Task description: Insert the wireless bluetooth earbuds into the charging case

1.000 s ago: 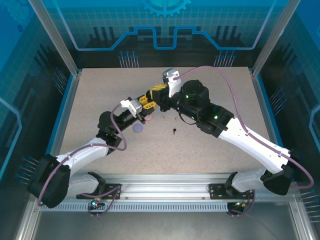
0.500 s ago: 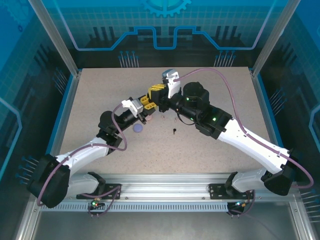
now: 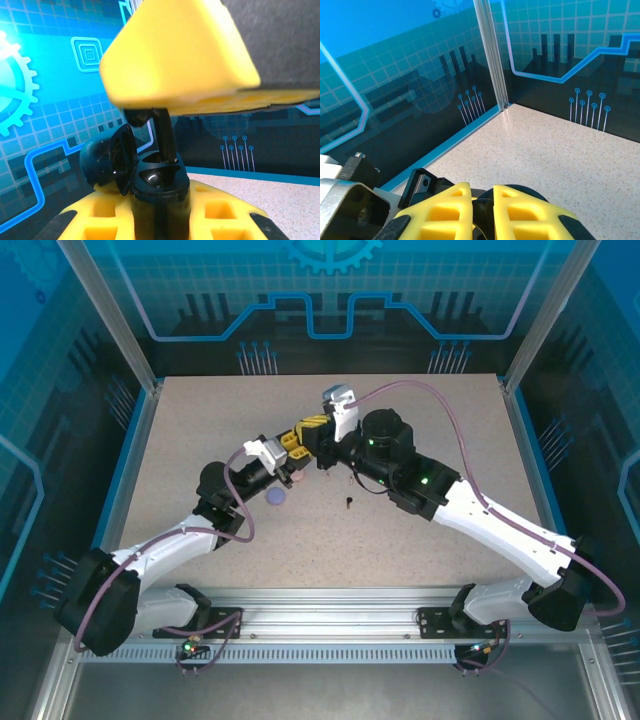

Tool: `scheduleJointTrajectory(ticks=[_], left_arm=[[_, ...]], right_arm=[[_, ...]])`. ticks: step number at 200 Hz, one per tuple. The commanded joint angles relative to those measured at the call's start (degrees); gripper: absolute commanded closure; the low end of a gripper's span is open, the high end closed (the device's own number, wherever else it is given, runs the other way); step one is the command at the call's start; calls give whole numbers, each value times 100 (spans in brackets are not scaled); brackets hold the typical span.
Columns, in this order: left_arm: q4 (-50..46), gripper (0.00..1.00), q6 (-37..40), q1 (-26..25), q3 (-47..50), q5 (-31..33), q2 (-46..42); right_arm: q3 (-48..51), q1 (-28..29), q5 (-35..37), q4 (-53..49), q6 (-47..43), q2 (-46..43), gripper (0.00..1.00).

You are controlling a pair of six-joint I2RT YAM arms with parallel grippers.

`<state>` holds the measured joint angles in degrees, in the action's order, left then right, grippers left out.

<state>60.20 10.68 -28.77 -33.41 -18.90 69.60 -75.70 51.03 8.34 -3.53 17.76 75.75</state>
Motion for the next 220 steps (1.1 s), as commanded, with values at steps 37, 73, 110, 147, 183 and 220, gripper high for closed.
scheduleJointTrajectory(ticks=[37, 73, 110, 147, 183, 220], left_arm=[[62, 100, 93, -43, -203, 6, -119], [56, 100, 92, -37, -210, 17, -148], [43, 100, 76, -48, -219, 26, -166], [45, 100, 16, -43, -210, 25, -146], [126, 100, -39, -37, -125, 59, -113], [248, 100, -106, -42, -10, 136, -93]], right_arm=[[142, 33, 93, 142, 52, -51, 88], [281, -32, -4, 177, 25, -70, 89], [348, -76, -589, 8, -121, -89, 89], [225, -75, -715, -282, -97, -22, 72], [-396, -134, -324, -668, -54, -102, 45], [-759, -378, 7, -937, 282, -462, 34]])
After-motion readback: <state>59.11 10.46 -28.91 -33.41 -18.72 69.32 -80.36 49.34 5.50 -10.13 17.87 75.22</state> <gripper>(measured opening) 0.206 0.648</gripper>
